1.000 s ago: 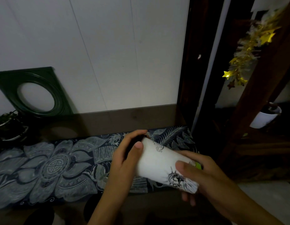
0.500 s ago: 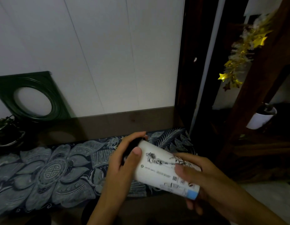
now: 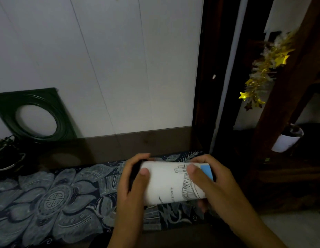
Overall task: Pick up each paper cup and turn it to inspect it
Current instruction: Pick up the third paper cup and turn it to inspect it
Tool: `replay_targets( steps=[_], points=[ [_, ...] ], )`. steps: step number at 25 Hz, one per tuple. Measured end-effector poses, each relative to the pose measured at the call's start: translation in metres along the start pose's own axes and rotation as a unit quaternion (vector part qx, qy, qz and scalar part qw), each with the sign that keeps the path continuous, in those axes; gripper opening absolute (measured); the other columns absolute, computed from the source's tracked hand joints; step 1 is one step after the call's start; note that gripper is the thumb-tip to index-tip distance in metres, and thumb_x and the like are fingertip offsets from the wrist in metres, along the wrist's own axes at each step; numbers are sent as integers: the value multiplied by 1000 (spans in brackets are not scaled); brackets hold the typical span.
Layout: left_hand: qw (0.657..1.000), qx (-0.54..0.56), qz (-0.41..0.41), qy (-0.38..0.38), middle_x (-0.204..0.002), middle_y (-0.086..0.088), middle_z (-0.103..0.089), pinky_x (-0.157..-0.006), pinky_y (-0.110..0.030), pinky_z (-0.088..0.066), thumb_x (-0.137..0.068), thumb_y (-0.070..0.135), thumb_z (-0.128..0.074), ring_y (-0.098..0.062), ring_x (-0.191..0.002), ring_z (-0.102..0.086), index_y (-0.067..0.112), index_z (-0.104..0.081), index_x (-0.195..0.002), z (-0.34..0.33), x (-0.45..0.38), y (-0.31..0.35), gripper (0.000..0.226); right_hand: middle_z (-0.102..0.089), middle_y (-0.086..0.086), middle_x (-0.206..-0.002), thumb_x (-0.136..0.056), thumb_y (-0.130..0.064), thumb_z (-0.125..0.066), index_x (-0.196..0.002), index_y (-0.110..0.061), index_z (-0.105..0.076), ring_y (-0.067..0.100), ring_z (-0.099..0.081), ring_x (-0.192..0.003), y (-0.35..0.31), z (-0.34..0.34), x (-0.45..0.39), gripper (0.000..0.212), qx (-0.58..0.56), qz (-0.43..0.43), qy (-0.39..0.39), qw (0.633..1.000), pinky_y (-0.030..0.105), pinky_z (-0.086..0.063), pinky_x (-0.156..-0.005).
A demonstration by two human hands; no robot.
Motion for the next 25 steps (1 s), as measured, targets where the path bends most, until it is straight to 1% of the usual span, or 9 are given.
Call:
replay_targets(
  steps=[4, 7, 10, 13, 15, 17, 20, 23, 25],
  points=[
    [948, 191, 253, -17, -98, -21, -79, -59, -42, -61, -65, 40, -79, -32, -72, -77, 22, -83, -85, -10, 6, -7, 27, -68, -1, -115, -74, -39, -80, -116, -31, -60, 20, -69, -105, -16, -3, -10, 47, -28, 135, -53, 989, 34, -62, -72],
    [844, 301, 433, -98, -91, -22, -80, -67, -43, -56, -54, 43, -79, -40, -69, -75, 13, -85, -86, -29, 25, -4, 45, -68, 10, -119, -71, -42, -83, -131, -19, -52, 33, -66, -109, -37, -11, -18, 72, -84, 228, -127, 962, 46, -59, -82],
    [778, 363, 496, -132, -104, -32, -74, -69, -46, -56, -64, 41, -76, -49, -80, -71, 3, -82, -101, -39, 31, -1, 53, -70, 8, -108, -72, -44, -82, -128, -10, -52, 32, -71, -96, -50, -20, -26, 72, -143, 247, -157, 945, 41, -58, -77],
    [815, 410, 406, -39, -98, -27, -79, -58, -57, -60, -69, 46, -70, -50, -70, -75, 11, -85, -79, -39, 25, -4, 39, -73, 2, -100, -74, -36, -77, -109, -16, -62, 27, -74, -88, -49, -26, -27, 43, -114, 269, 3, 956, 37, -60, -71],
    [863, 365, 342, 72, -88, -17, -82, -53, -50, -61, -89, 51, -57, -38, -63, -77, 17, -85, -71, -35, 18, -8, 47, -74, 0, -100, -71, -37, -73, -103, -29, -65, 26, -74, -90, -36, -33, -26, 34, -128, 209, 130, 961, 43, -62, -72],
    [908, 279, 283, 130, -88, -14, -81, -66, -48, -60, -100, 41, -47, -36, -73, -77, 18, -84, -88, -31, 7, -4, 46, -74, -1, -102, -66, -45, -73, -101, -38, -65, 26, -73, -91, -27, -38, -26, 37, -160, 150, 190, 957, 46, -63, -72],
    [926, 217, 269, 154, -88, -19, -76, -89, -61, -53, -103, 26, -44, -40, -86, -71, 9, -76, -106, -27, 1, 1, 36, -73, 3, -108, -64, -51, -80, -116, -34, -61, 30, -72, -96, -31, -37, -30, 57, -165, 163, 127, 964, 48, -62, -75],
    [885, 307, 351, 10, -83, -14, -82, -74, -59, -59, -77, 49, -61, -39, -68, -78, 20, -85, -72, -29, 13, 3, 37, -71, 12, -110, -70, -53, -80, -136, -18, -48, 34, -70, -100, -50, -28, -32, 82, -159, 238, -59, 956, 47, -58, -81],
    [846, 351, 394, -80, -85, -16, -82, -65, -61, -61, -60, 52, -66, -43, -67, -77, 21, -85, -69, -36, 20, 8, 37, -71, 13, -107, -71, -47, -82, -133, -11, -49, 35, -70, -98, -55, -30, -33, 79, -179, 248, -120, 944, 47, -57, -81]
  ],
)
Point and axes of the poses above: each hand's wrist, its own x-axis away from the middle knuckle, its own z-axis out of the back of the hand, y = z × x, the point moved 4 cm from there along -x, towards the middle knuckle
